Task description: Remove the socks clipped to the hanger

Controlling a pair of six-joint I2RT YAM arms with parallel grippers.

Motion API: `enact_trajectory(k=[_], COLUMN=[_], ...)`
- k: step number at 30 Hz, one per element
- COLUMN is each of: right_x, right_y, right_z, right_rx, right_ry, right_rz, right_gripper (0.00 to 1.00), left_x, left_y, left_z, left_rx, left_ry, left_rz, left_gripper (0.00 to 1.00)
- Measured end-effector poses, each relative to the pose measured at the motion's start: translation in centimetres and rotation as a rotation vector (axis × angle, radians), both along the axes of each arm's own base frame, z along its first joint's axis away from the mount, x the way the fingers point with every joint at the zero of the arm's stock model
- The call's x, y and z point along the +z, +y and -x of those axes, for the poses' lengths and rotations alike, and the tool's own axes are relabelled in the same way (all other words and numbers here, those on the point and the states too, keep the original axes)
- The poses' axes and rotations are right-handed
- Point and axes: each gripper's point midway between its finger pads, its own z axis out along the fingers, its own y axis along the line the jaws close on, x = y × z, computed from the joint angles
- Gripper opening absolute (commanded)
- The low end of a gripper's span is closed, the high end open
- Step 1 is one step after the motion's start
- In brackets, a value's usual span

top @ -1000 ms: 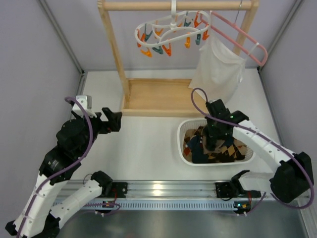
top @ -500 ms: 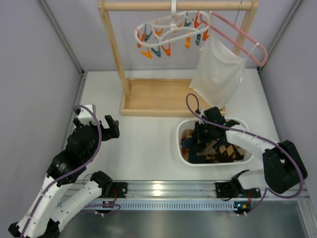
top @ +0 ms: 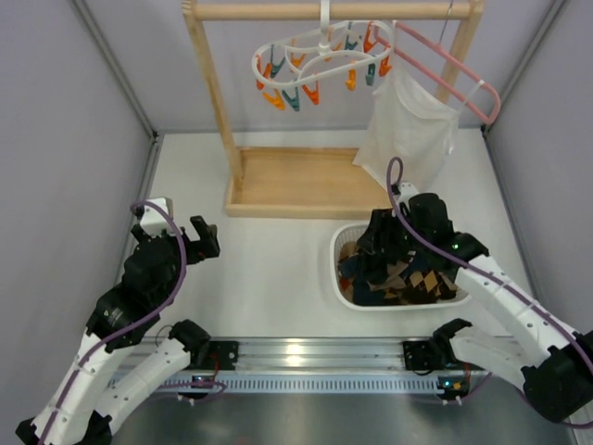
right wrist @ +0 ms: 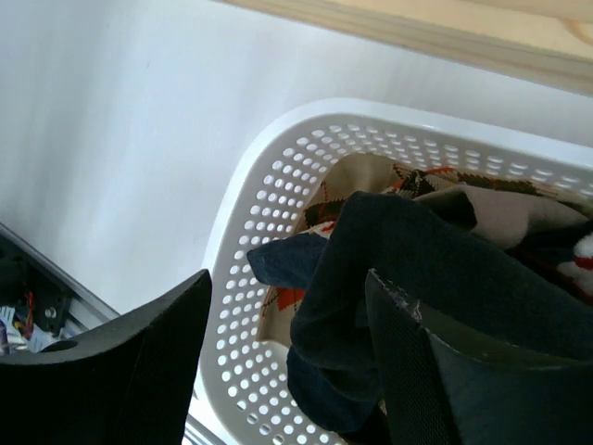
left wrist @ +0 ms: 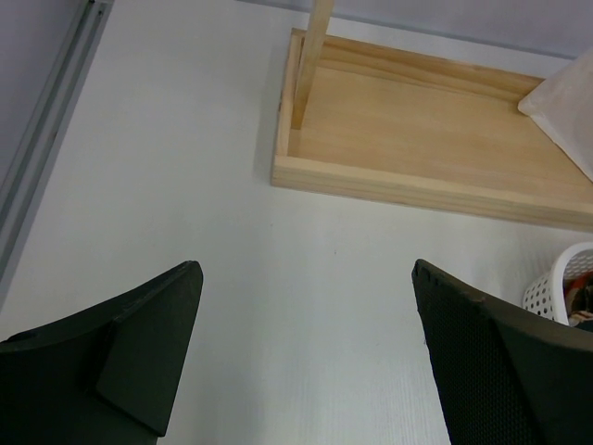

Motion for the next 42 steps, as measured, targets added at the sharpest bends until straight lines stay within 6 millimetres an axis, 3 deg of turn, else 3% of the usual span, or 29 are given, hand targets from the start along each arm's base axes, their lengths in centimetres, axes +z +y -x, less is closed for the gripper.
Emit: enact_trajectory(k=[3, 4, 5, 9, 13, 17, 25, 32, 42], right_x=[1.4, 1.9, 2.5, 6.1, 10.0, 12.0, 13.3, 14.6, 14.2], right_y=[-0.9, -1.4, -1.8, -4.0, -7.6, -11.0, -15.6, -17.3, -17.5], right_z=[0.2, 0.5, 0.7, 1.0, 0.6, 0.8, 2.9, 5.2, 5.5], right_rx=[-0.031, -0.043, -0.054, -0.109, -0.240, -0.356, -0.487, -0.528, -0.523], right_ry=[-0.040, -0.055, -0.078, -0.220, -0.413, -0.529, -0.587, -0.655, -0.647], right_rz=[0.008, 0.015, 0.020, 0.041, 0.100, 0.186, 0.298, 0.269, 0.278], right_gripper=[0.80, 0.86, 0.99, 1.00, 1.00, 0.99, 1.00, 0.99, 0.99], left_x=[0.1, 0.2, 0.4, 1.3, 1.2, 0.7, -3.6, -3.4, -3.1], left_y=[0.7, 1.1, 1.4, 2.7, 3.5, 4.4, 2.4, 1.2, 0.7], left_z=[0.1, 0.3, 0.5, 1.1, 1.0, 0.6, -0.7, -0.8, -0.8], left_rx=[0.035, 0.050, 0.061, 0.106, 0.150, 0.185, 0.044, -0.033, -0.057], left_ry=[-0.014, -0.023, -0.036, -0.081, -0.081, -0.075, 0.002, -0.007, -0.019], left_rz=[0.005, 0.008, 0.014, 0.038, 0.033, 0.023, -0.024, -0.024, -0.016], left_gripper=[0.98, 0.98, 0.98, 0.98, 0.98, 0.98, 0.98, 0.98, 0.98])
